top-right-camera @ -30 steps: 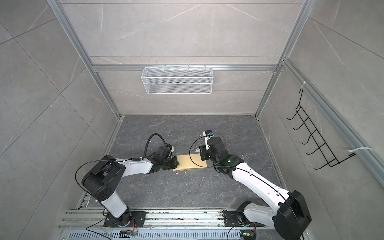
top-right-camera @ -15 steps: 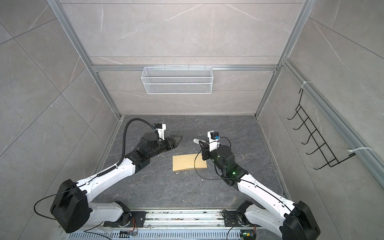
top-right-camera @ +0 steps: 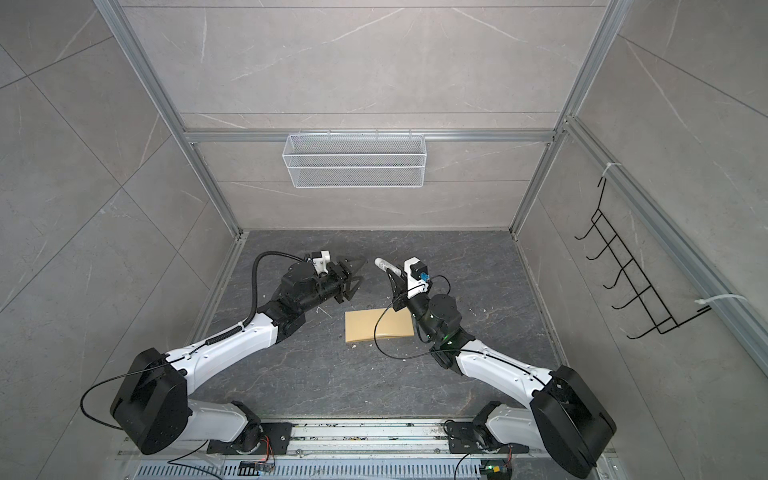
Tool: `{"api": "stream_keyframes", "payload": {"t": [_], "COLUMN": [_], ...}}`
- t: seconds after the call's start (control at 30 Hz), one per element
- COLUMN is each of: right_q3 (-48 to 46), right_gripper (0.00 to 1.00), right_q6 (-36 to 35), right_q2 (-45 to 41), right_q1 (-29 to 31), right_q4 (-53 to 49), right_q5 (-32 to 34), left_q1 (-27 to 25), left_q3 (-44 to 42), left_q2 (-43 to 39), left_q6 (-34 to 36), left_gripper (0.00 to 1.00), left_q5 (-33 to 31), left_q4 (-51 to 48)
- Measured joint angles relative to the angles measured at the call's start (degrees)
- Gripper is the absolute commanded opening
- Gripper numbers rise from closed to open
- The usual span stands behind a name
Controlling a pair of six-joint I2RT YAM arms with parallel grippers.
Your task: Place the letter into the envelope and seal it
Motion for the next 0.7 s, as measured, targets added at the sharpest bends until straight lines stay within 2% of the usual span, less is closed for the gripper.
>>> {"api": "stream_keyframes", "payload": {"t": [0.17, 0.33, 0.53, 0.7], "right_q3": [0.0, 0.1, 0.1, 0.1], "right_gripper": [0.00, 0.00, 0.00, 0.00], "right_q6": [-2.9, -4.4, -5.5, -5.9], "right_q2": [3.2, 5.4, 5.7, 5.7], "right_q1": [2.6, 3.7, 4.8, 5.1], "right_q4": [4.5, 6.7, 8.3, 9.0], "right_q5": [1.0, 1.4, 1.9, 2.3], "left_q1": [-0.6, -1.2, -1.2, -1.2], "left_q3": [0.4, 0.4, 0.4, 0.4], "left_q2": [1.5, 3.4, 4.3, 4.3], "left_q6": [-5.7, -10.2, -13.8, -15.1], "left_gripper": [0.75, 0.68, 0.50, 0.31], "left_q5": [0.8, 1.0, 2.0, 2.3], "left_q4": [1.9, 5.6, 8.7, 9.8]}}
